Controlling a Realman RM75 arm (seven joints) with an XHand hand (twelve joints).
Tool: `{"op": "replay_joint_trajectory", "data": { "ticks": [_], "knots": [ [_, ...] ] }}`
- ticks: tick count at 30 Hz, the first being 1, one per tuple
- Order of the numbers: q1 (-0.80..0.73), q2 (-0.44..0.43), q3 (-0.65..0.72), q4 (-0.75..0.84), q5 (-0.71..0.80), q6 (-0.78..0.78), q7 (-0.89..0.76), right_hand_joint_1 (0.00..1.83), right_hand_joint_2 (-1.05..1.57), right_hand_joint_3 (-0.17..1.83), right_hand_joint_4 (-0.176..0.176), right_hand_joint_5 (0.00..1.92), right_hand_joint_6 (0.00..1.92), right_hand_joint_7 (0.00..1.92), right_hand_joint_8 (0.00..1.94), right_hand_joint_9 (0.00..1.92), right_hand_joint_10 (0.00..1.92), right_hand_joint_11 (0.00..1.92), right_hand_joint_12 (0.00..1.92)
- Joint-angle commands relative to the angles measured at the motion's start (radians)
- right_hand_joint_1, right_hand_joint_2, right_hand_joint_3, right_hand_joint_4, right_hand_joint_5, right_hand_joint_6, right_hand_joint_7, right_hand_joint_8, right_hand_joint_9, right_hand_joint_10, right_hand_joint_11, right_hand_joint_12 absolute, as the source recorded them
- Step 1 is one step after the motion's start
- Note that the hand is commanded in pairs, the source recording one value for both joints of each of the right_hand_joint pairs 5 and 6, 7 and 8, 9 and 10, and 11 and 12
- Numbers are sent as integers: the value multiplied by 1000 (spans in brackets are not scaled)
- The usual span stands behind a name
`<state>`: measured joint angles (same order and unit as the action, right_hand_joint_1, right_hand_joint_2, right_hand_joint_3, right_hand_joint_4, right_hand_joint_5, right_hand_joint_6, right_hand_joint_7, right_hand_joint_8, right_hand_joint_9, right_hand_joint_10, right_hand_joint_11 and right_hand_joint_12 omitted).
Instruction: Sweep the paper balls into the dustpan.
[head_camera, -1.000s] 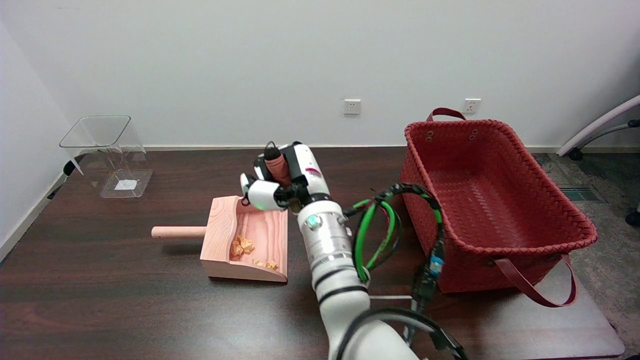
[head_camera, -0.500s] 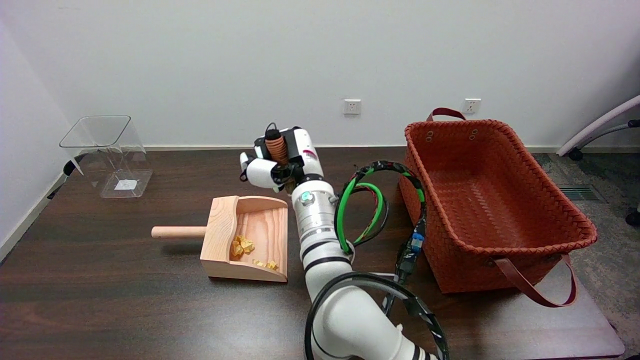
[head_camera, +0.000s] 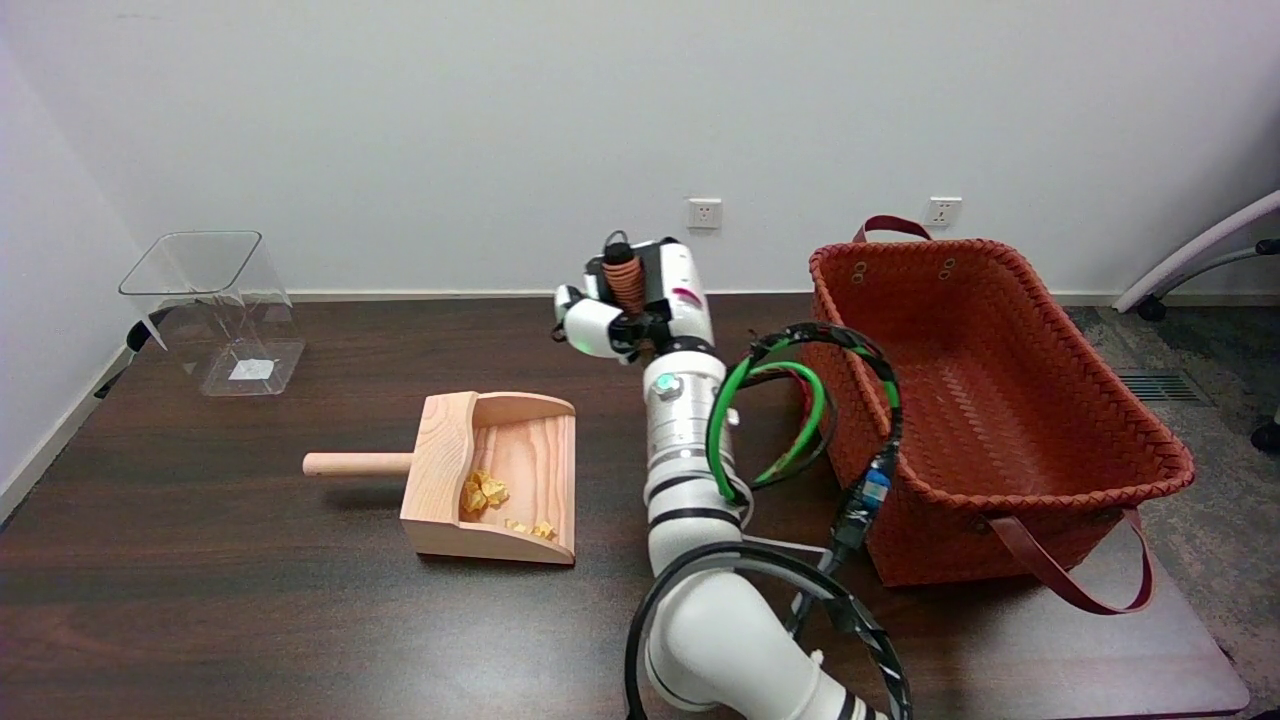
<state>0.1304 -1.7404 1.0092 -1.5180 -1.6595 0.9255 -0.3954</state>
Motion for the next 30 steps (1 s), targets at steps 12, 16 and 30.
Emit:
{"op": "replay_joint_trajectory", "data": {
  "ticks": [12,16,30],
  "knots": [
    [-188,52,-13,-10,-36,129,83,1369,975,674,0,1920,1920,1920,1920,1920,1920,1920,1920],
    [-179,43,-12,16,-9,117,124,1369,974,676,0,1920,1920,1920,1920,1920,1920,1920,1920],
    [-87,-15,-35,115,39,53,187,1359,978,668,0,1920,1920,1920,1920,1920,1920,1920,1920]
  ]
}}
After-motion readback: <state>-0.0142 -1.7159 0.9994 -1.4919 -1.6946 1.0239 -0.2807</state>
